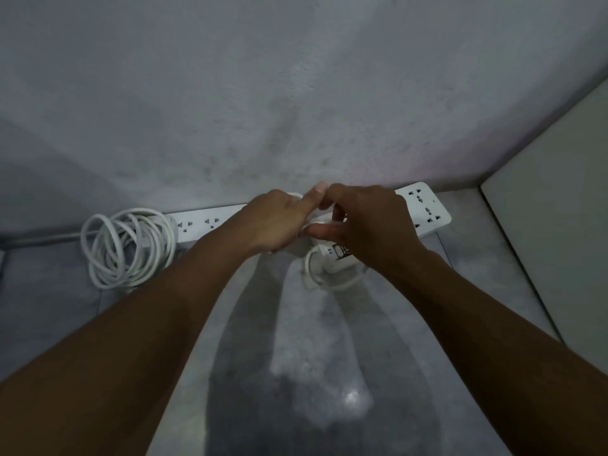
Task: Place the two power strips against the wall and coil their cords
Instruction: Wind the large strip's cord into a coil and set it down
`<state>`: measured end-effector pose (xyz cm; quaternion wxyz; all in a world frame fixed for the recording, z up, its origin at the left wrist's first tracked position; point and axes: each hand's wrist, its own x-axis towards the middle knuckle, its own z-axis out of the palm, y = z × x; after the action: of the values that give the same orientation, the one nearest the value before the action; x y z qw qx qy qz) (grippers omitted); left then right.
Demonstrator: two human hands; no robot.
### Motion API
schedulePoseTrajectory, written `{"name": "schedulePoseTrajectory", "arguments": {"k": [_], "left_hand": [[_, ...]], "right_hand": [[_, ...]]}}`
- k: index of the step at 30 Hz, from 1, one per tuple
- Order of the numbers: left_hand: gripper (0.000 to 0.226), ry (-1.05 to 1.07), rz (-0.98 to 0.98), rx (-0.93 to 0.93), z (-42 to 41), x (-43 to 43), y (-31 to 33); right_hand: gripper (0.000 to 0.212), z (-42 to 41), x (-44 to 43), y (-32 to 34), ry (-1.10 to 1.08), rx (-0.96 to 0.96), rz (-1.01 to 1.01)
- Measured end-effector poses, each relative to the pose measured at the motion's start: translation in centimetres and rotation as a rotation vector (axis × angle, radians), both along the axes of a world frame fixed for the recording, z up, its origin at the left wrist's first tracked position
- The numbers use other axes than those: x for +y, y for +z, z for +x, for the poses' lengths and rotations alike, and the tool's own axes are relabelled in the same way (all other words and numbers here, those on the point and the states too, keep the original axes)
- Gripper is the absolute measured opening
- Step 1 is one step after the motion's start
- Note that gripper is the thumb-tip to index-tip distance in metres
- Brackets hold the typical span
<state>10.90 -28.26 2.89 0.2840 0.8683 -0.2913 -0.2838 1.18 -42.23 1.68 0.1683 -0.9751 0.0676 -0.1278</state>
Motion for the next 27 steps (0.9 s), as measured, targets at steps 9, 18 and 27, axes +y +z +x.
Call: {"name": "schedulePoseTrajectory", "arguments": {"k": [9, 18, 27], "left_hand": [[0.079, 0.123, -0.129, 0.558, 0.7, 0.6, -0.3], [0.068, 0.323, -0.341, 1.05, 0.7, 1.8, -3.1], [0.065, 0.429, -0.759, 1.297, -3.4, 0.2, -6.8]], "right_hand": [[0.055, -1.1, -0.3, -3.2, 0.026, -0.053, 0.175], [0.025, -4.0, 1.5, -5.4, -0.241, -0.178, 0.533], [0.033, -2.1, 2.7, -4.7, -0.605, -0.119, 1.23]]}}
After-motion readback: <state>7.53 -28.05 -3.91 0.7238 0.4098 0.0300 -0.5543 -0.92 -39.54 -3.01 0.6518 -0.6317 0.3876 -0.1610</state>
